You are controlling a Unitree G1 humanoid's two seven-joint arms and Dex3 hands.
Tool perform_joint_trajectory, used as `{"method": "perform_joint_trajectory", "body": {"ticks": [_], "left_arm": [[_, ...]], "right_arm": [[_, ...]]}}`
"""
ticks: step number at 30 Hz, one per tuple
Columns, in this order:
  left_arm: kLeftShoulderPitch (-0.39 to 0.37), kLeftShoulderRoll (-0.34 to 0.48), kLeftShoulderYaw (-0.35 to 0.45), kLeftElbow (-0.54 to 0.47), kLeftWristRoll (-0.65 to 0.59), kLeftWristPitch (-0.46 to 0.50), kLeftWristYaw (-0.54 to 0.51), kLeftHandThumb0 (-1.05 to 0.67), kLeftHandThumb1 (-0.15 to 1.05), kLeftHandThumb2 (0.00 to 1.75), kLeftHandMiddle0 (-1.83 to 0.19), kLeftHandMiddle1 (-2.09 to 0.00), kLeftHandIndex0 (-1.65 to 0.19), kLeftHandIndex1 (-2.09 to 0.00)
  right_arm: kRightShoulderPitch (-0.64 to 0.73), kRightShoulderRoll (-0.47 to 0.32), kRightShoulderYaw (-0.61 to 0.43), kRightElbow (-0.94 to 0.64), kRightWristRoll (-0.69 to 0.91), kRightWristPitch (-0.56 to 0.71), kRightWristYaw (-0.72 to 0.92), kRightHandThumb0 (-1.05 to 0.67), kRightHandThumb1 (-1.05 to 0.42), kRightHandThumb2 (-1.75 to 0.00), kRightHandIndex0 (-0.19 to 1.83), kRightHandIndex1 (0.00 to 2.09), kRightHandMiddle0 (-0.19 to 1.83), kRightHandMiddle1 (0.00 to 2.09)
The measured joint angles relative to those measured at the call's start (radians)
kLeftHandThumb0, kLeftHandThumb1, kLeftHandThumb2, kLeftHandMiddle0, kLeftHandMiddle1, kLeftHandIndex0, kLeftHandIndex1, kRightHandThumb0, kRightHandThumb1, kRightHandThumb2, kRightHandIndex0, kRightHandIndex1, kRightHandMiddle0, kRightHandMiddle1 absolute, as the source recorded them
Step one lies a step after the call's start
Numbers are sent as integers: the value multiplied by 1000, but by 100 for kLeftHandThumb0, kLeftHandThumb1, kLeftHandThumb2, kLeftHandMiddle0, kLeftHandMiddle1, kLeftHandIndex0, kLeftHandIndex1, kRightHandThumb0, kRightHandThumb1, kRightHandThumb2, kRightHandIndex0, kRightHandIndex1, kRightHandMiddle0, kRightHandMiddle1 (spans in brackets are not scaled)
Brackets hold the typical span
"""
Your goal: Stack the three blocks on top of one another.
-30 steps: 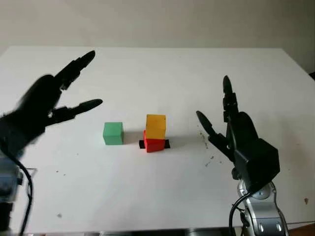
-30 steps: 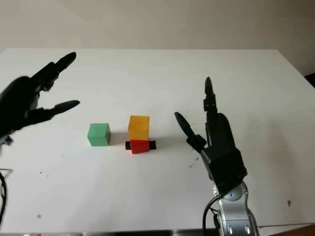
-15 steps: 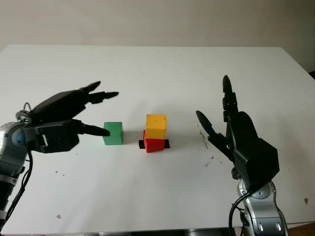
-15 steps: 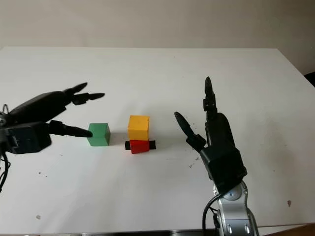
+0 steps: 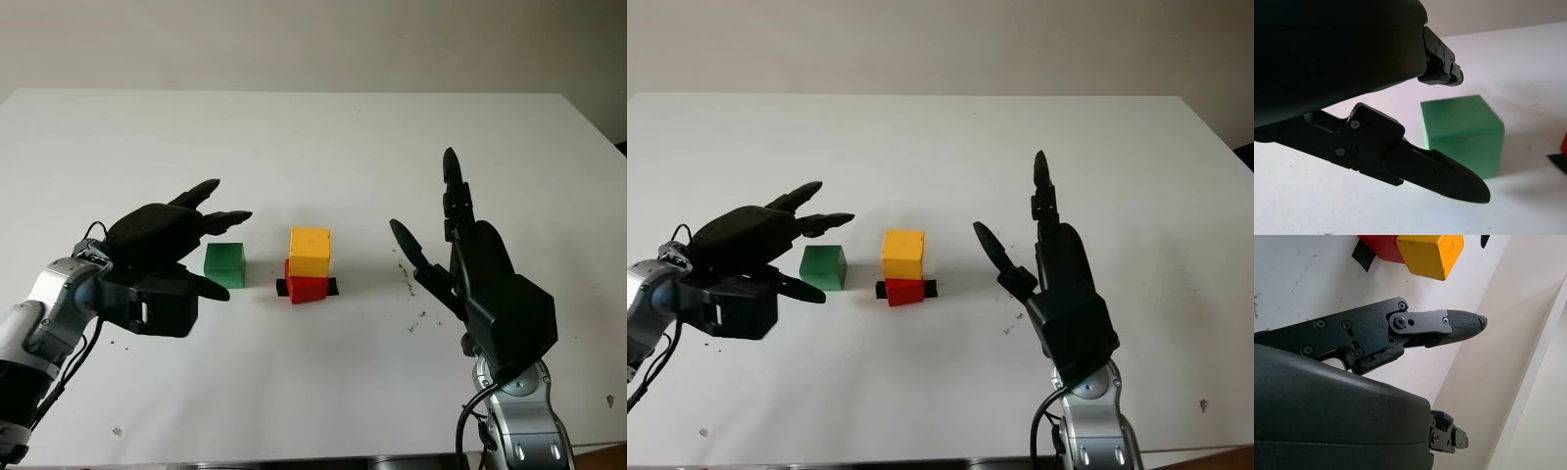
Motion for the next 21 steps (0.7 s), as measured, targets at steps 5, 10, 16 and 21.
{"method": "perform_joint_trajectory", "body": {"ticks": [5, 10, 16, 21], "left_arm": [[27, -11, -1, -6, 33, -7, 91, -63, 104, 6, 2, -7, -7, -125], [34, -16, -3, -5, 70, -36, 212, -53, 105, 21, -9, -7, -5, -159], [37, -17, -4, 1, 80, -52, 282, -47, 105, 19, -19, -9, -6, -164], [46, -24, 2, 0, -2, -64, 255, -48, 105, 15, -24, -9, -10, -162]], "right_arm": [[0, 0, -5, 0, 6, 1, 6, -63, -105, -32, -19, 5, -12, 5], [0, -1, -8, 0, 4, 2, 7, -63, -105, -32, -18, 5, -12, 5], [0, -2, -13, 0, 10, 2, 10, -64, -105, -31, -19, 5, -12, 5], [0, -2, -13, 0, 11, 2, 11, -63, -105, -31, -19, 5, -12, 5]]}}
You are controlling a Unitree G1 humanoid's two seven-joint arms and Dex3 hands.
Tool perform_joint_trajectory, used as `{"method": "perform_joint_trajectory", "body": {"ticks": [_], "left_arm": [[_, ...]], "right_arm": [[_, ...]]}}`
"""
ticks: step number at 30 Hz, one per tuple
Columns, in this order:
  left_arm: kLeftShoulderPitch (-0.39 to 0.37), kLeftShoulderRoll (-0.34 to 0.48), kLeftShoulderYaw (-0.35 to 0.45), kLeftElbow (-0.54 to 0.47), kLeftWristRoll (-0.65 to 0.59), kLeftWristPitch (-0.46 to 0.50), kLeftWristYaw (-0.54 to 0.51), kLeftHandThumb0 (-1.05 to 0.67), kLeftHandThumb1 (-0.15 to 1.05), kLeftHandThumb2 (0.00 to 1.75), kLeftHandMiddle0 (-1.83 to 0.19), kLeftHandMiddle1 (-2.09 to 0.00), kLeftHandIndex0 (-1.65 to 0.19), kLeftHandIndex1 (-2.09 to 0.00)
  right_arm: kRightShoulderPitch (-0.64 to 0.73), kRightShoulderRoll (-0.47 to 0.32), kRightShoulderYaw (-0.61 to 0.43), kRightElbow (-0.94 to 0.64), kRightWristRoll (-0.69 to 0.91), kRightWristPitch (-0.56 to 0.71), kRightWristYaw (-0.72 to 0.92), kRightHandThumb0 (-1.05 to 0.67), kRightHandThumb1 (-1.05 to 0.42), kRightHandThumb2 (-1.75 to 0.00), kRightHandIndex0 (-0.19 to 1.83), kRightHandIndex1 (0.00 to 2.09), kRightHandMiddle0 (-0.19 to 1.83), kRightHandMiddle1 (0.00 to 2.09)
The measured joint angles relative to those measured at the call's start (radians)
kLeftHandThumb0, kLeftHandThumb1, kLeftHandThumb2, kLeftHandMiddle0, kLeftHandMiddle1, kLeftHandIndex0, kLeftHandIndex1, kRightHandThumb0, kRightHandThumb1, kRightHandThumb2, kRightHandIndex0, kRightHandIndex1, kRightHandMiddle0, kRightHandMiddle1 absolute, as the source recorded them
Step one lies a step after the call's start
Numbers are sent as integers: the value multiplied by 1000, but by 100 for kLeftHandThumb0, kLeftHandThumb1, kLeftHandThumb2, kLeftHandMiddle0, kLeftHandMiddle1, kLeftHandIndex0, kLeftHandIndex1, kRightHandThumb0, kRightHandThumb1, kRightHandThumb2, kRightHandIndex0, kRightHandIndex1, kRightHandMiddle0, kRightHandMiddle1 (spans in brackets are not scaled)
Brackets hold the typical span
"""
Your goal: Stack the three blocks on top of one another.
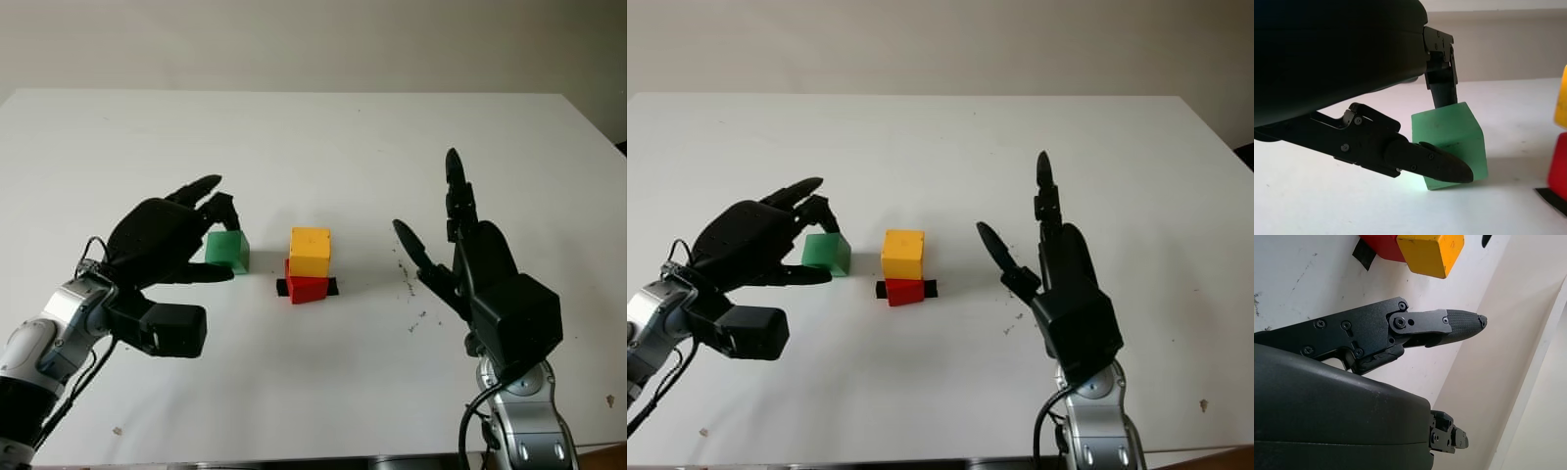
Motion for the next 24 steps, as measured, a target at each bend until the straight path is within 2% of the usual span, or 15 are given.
{"method": "perform_joint_trajectory", "body": {"ticks": [8, 11, 13, 16, 21, 24], "left_arm": [[0, 1, 52, -48, -116, -8, -59, -49, 105, 11, -32, -9, -20, -152], [-12, 3, 82, -46, -196, -39, -97, -49, 105, 12, -31, -7, -18, -158], [-31, 5, 104, -45, -262, -40, -152, -48, 105, 12, -31, -6, -19, -155], [-83, 3, 142, -40, -402, -15, -245, -47, 105, 10, -32, -6, -28, -140], [-183, -33, 200, 10, -561, -9, -314, -50, 105, 17, -35, -6, -36, -141], [-205, -94, 221, 31, -679, 64, -366, -51, 105, 15, -38, -7, -42, -142]], "right_arm": [[0, 0, 1, 0, 0, 0, 3, -63, -105, -31, -19, 4, -12, 5], [0, 1, 1, 0, 1, 0, 1, -63, -105, -31, -19, 4, -12, 6], [0, 1, 2, 0, -1, 4, -1, -63, -105, -31, -19, 5, -12, 6], [-3, 1, 4, 2, -2, 4, -5, -62, -105, -30, -19, 5, -12, 6], [-8, 4, 10, 10, -4, 4, -12, -62, -105, -30, -19, 5, -12, 5], [-8, 6, 15, 13, -3, 3, -14, -61, -105, -30, -19, 4, -12, 5]]}}
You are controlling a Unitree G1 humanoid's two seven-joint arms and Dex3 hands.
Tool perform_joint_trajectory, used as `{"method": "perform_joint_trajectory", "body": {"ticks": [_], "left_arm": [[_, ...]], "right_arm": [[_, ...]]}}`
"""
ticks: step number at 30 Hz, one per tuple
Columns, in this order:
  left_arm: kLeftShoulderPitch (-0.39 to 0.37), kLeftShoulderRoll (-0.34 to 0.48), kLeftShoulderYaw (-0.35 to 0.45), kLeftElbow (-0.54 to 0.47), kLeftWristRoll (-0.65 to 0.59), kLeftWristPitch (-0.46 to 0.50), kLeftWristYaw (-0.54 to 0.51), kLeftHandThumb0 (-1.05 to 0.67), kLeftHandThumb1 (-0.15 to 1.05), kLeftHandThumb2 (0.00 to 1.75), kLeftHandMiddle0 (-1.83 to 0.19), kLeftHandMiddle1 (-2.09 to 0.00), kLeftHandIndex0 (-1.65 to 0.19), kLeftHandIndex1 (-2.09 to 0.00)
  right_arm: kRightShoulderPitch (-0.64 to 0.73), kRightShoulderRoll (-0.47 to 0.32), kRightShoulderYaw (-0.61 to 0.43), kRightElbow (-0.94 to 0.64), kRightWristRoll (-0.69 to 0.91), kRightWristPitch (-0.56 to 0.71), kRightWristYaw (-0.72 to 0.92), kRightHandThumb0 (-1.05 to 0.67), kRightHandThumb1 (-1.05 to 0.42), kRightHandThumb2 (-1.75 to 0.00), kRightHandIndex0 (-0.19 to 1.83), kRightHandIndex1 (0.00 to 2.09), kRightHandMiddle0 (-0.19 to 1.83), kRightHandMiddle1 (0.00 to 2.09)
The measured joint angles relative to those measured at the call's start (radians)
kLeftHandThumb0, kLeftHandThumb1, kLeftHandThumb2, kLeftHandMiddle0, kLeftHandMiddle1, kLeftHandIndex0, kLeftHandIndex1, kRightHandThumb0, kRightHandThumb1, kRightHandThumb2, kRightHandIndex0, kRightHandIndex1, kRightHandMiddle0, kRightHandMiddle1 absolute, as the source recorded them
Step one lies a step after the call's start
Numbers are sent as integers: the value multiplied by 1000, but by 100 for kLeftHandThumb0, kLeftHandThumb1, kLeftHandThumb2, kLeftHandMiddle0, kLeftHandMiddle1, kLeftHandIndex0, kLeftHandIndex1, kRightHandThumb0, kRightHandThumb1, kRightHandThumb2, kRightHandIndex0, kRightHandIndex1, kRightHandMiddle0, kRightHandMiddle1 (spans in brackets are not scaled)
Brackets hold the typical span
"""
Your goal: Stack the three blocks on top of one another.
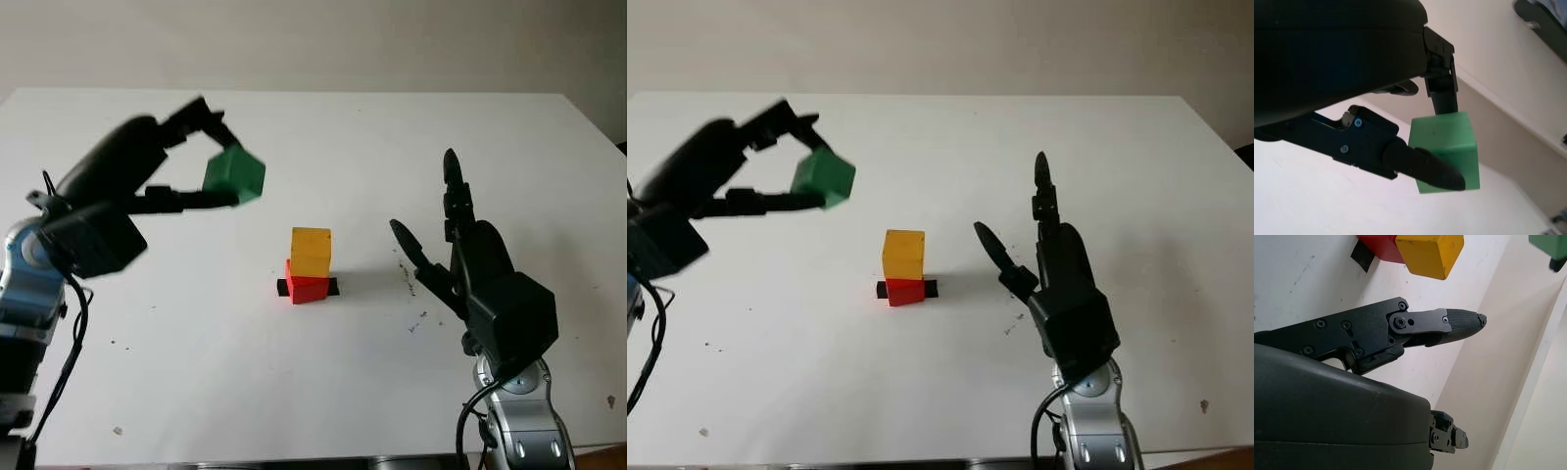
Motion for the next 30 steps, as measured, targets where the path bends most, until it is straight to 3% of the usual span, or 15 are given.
{"method": "perform_joint_trajectory", "body": {"ticks": [5, 8, 15, 23, 30], "left_arm": [[19, -107, 5, -49, -137, 182, -47, -53, 105, 10, -38, -6, -49, -141], [49, -164, 6, -88, -194, 257, -65, -50, 105, 11, -36, -5, -44, -145], [113, -255, -4, -182, -253, 447, -81, -54, 105, 9, -33, -5, -48, -146], [160, -336, -4, -202, -281, 503, -77, -53, 105, 8, -32, -5, -49, -143], [206, -366, -4, -217, -266, 481, -51, -56, 105, 12, -27, -4, -42, -148]], "right_arm": [[-1, 1, 2, 3, 2, -1, 0, -61, -105, -30, -19, 4, -12, 5], [-1, 1, 2, 3, 3, -2, 0, -61, -105, -30, -19, 4, -12, 5], [-1, 1, 3, 3, 1, -10, 0, -62, -105, -30, -19, 4, -12, 5], [0, 1, 3, 3, 0, -10, 0, -63, -105, -30, -19, 4, -12, 5], [1, -1, 3, 9, -5, -11, 1, -63, -105, -30, -19, 4, -12, 5]]}}
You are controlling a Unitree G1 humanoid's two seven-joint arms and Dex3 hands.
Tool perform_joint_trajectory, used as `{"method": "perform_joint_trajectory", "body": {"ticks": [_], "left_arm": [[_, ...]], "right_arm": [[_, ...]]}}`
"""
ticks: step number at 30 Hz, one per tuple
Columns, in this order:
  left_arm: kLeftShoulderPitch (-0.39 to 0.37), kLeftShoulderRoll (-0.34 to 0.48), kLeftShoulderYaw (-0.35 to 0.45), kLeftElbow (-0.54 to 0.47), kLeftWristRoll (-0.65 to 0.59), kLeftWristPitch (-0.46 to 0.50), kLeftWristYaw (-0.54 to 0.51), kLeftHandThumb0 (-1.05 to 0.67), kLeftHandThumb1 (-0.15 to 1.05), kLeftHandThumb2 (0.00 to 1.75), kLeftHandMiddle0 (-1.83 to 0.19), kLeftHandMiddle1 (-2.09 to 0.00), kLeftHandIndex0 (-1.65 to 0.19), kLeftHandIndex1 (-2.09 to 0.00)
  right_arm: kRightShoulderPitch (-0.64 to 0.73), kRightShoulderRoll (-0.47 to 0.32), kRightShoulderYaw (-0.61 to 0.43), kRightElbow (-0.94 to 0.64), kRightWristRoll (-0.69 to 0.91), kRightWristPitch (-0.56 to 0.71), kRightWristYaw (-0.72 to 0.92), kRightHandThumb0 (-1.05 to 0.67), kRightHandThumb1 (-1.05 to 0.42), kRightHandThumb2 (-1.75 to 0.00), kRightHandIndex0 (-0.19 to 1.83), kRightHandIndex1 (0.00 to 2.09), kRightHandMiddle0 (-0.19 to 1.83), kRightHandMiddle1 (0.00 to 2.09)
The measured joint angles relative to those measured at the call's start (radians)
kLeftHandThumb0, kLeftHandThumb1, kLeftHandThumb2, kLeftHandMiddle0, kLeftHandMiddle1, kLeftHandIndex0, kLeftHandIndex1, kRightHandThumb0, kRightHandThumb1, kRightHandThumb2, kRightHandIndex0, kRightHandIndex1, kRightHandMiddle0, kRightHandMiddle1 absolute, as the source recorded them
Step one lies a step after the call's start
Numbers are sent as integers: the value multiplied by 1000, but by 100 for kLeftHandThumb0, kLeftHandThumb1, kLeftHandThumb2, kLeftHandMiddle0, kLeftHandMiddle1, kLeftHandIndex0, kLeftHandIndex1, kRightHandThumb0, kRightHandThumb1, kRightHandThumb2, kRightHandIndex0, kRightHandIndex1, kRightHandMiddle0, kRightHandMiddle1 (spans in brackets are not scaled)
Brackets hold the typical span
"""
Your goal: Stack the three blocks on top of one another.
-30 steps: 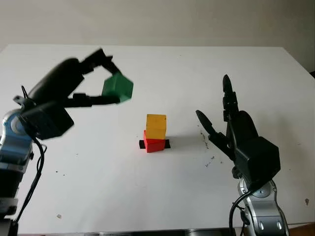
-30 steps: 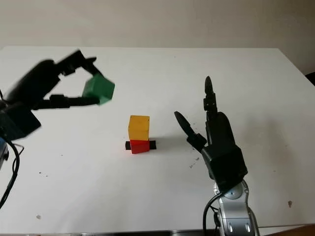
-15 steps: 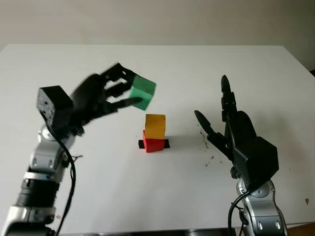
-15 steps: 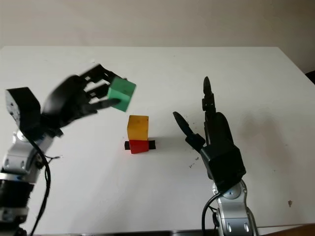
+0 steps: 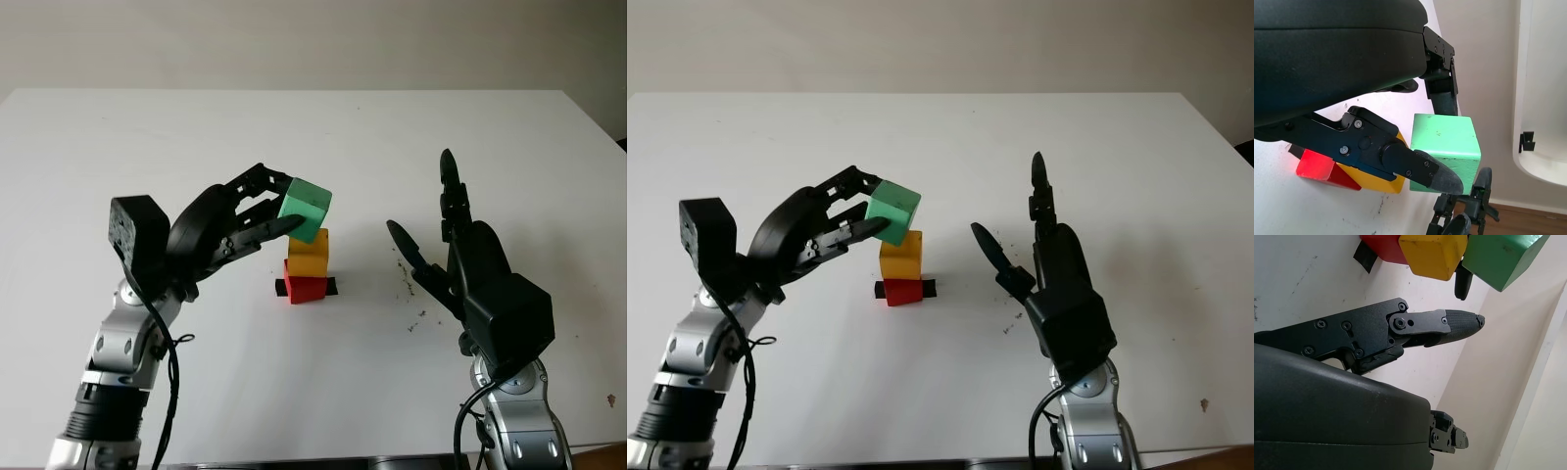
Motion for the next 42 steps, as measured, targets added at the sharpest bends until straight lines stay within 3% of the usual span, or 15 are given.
{"method": "perform_joint_trajectory", "body": {"ticks": [8, 21, 42], "left_arm": [[0, -36, 1, -4, 42, -76, 51, -55, 105, 12, -27, -5, -39, -145], [0, -84, -9, 95, 106, -213, 89, -55, 105, 10, -32, -6, -39, -142], [5, -81, -20, 156, 118, -284, 23, -55, 105, 12, -26, -4, -39, -143]], "right_arm": [[0, 0, -2, 2, 6, -2, 1, -63, -105, -30, -19, 4, -12, 5], [1, -2, -6, 4, 16, -8, 5, -63, -105, -30, -19, 4, -12, 6], [10, -2, -7, 3, 17, -8, 8, -62, -105, -30, -19, 4, -12, 5]]}}
